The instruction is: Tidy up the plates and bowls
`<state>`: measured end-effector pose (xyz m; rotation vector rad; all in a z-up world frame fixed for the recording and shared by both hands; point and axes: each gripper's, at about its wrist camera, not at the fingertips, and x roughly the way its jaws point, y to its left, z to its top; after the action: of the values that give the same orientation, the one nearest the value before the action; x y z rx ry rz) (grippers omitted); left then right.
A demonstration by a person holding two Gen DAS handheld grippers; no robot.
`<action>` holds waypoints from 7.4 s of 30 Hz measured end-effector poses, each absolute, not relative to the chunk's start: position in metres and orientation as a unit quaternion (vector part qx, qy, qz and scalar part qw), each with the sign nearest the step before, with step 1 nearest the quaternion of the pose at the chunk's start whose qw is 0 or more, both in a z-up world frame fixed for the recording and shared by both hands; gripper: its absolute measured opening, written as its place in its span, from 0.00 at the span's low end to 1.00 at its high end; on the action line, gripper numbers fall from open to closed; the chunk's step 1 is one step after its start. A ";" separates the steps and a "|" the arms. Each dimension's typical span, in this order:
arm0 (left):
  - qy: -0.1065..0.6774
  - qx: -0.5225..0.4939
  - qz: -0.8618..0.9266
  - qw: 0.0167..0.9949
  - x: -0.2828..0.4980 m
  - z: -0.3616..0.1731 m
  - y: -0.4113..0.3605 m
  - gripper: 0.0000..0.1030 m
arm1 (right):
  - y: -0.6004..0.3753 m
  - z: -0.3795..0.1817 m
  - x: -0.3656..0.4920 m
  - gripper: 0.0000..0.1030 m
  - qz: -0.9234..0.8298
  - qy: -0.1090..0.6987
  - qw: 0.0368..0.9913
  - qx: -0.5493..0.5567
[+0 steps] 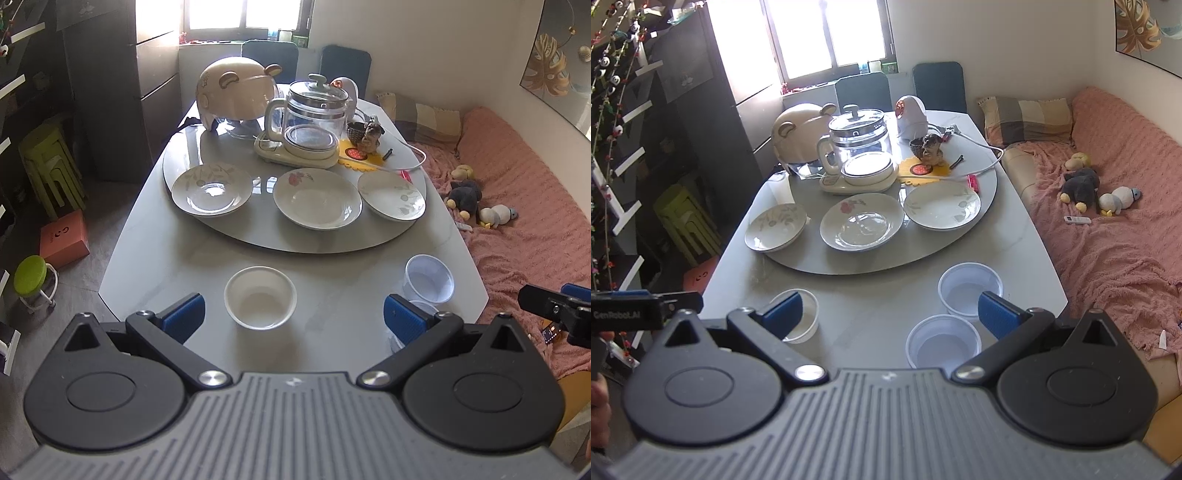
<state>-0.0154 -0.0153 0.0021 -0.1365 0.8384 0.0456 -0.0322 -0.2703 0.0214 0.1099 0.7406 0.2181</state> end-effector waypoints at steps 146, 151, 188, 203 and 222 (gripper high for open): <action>0.587 -0.034 -0.095 0.803 0.566 -0.247 -0.150 0.28 | -0.366 -0.218 0.394 0.24 0.068 0.516 0.838 0.164; 0.582 -0.043 -0.087 0.807 0.568 -0.252 -0.151 0.26 | -0.368 -0.224 0.398 0.18 0.070 0.521 0.834 0.171; 0.572 -0.082 -0.169 0.799 0.575 -0.258 -0.140 0.15 | -0.384 -0.227 0.396 0.14 0.078 0.521 0.829 0.188; 0.554 -0.126 -0.163 0.806 0.558 -0.233 -0.117 0.13 | -0.379 -0.198 0.388 0.13 0.112 0.497 0.844 0.168; 0.519 -0.152 -0.135 0.831 0.509 -0.180 -0.052 0.12 | -0.335 -0.151 0.378 0.13 0.180 0.465 0.856 0.133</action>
<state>0.5086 -0.0518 -0.1803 -0.3221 1.1002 -0.2858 0.3777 -0.3354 -0.1508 0.2798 0.9775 0.3790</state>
